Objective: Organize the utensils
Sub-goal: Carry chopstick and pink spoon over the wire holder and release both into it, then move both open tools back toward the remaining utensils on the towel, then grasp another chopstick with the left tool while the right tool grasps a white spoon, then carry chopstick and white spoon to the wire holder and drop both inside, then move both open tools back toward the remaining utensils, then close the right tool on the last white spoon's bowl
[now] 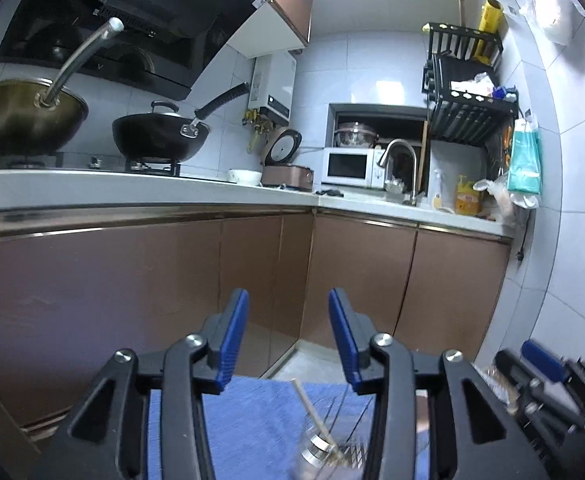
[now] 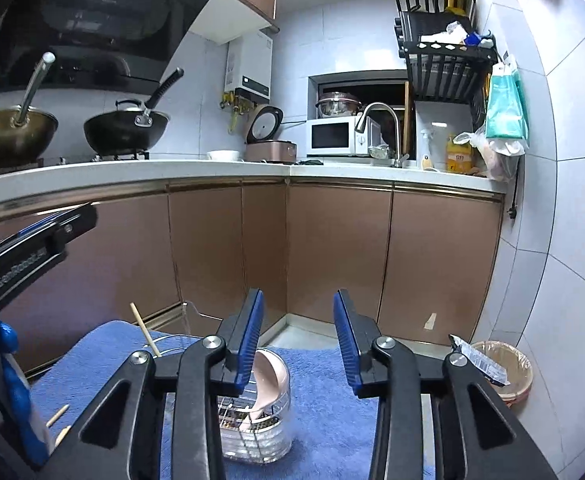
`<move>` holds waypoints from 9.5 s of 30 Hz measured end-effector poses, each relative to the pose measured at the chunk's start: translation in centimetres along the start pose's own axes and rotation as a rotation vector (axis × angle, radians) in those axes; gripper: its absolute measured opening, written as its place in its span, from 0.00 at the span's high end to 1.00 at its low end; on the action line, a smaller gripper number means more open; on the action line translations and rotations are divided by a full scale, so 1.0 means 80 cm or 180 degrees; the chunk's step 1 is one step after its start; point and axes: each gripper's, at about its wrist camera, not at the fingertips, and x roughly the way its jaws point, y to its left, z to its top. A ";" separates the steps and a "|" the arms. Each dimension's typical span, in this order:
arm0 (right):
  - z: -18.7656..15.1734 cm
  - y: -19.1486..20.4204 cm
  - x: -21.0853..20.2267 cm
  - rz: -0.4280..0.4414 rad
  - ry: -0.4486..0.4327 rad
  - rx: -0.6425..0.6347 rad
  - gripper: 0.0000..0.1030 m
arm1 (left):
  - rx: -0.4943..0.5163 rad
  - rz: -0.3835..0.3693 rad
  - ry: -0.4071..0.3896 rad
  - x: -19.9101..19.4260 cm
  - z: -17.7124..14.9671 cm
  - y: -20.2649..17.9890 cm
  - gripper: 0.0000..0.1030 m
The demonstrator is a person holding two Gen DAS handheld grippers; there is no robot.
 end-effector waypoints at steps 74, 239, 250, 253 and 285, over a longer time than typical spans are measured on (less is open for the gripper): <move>-0.194 0.098 0.007 0.1699 0.2131 0.0102 0.80 | -0.0209 -0.0322 0.3402 0.059 -0.226 0.198 0.88; -0.060 0.051 -0.089 0.1246 0.0847 -0.0096 0.82 | -0.0129 -0.0110 0.1340 -0.071 -0.050 0.140 0.59; -0.104 0.082 -0.095 0.1512 0.1354 -0.0160 0.82 | -0.0295 -0.0567 0.2383 -0.058 -0.145 0.150 0.63; -0.114 0.088 -0.084 0.1564 0.1498 -0.0182 0.82 | -0.0359 -0.0710 0.2659 -0.036 -0.167 0.145 0.70; -0.162 0.155 0.086 0.1723 0.2304 -0.0491 0.82 | 0.0135 -0.0743 0.3513 0.105 -0.223 0.115 0.79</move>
